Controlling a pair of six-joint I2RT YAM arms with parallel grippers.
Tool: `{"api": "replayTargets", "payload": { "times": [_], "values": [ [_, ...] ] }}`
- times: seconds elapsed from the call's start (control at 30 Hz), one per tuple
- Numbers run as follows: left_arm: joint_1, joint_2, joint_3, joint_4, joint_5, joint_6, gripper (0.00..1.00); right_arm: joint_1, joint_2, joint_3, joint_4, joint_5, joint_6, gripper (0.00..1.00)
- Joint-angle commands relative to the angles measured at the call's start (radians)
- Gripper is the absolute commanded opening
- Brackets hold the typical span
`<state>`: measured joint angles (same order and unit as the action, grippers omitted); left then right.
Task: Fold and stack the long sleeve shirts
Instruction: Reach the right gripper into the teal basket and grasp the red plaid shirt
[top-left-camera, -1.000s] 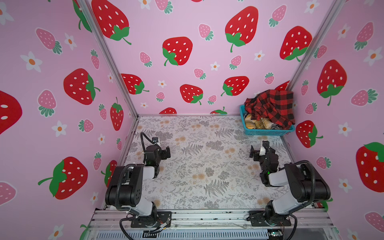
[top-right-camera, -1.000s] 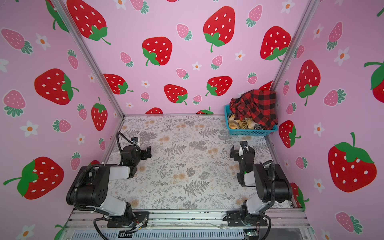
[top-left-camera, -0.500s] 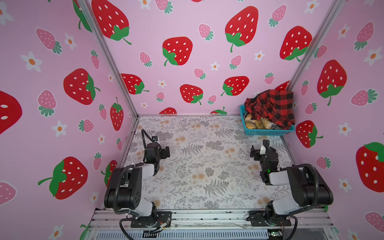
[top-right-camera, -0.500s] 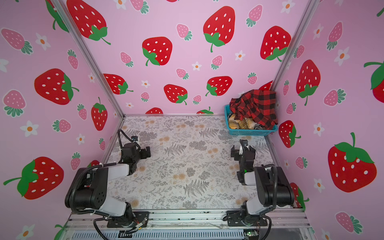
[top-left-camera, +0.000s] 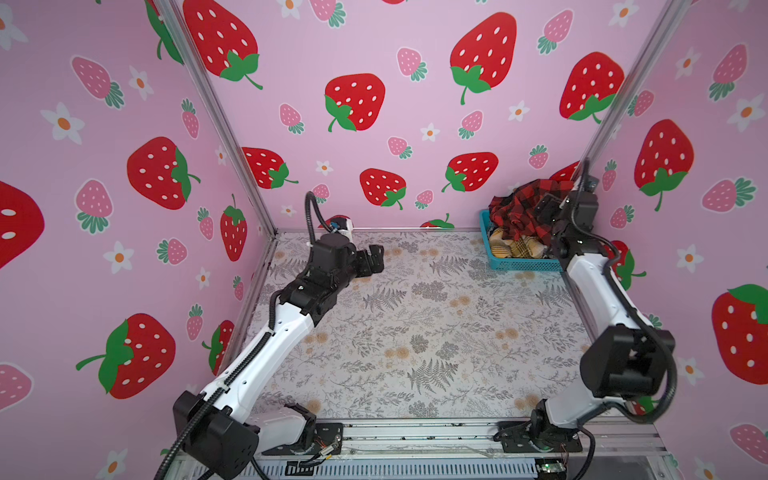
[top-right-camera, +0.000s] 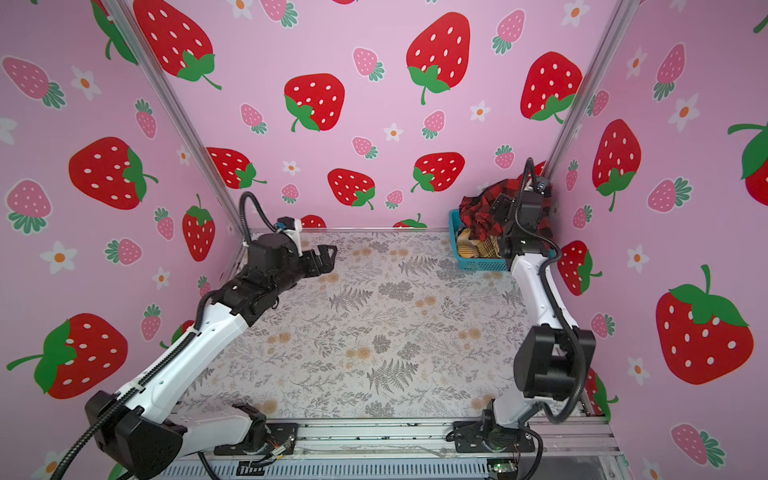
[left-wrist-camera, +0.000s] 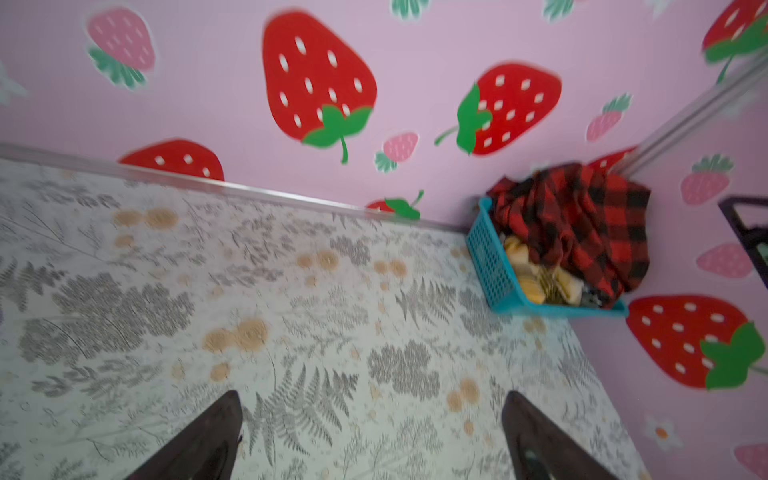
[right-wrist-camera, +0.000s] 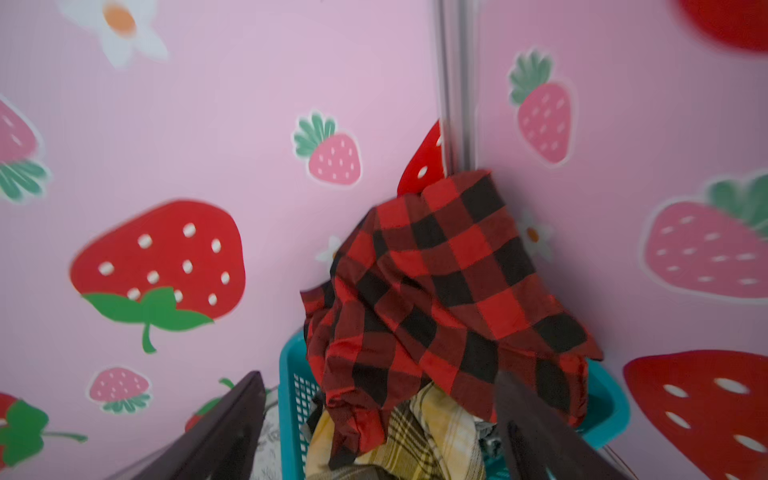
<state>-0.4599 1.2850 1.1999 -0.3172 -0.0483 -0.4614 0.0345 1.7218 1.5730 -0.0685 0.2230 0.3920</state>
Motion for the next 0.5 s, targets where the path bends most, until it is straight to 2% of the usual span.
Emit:
{"api": "replayTargets", "payload": {
  "times": [0.0,0.13,0.33,0.4,0.47],
  "values": [
    [-0.025,0.026,-0.022,-0.099,0.013,-0.021,0.98,0.007,0.121,0.098,-0.241,-0.067,-0.041,0.86],
    [-0.026,0.047,-0.034,-0.075,-0.001,-0.004,0.98,0.027,0.263,0.196,-0.24,-0.102,-0.088,0.85],
    [-0.027,0.083,-0.052,-0.05,0.024,-0.019,0.95,0.045,0.402,0.27,-0.183,-0.014,-0.099,0.83],
    [-0.026,0.09,-0.058,-0.046,0.037,-0.034,0.93,0.047,0.44,0.307,-0.179,-0.004,-0.092,0.77],
    [-0.026,0.094,-0.064,-0.04,0.044,-0.043,0.91,0.047,0.477,0.346,-0.175,0.003,-0.091,0.66]
  ]
}}
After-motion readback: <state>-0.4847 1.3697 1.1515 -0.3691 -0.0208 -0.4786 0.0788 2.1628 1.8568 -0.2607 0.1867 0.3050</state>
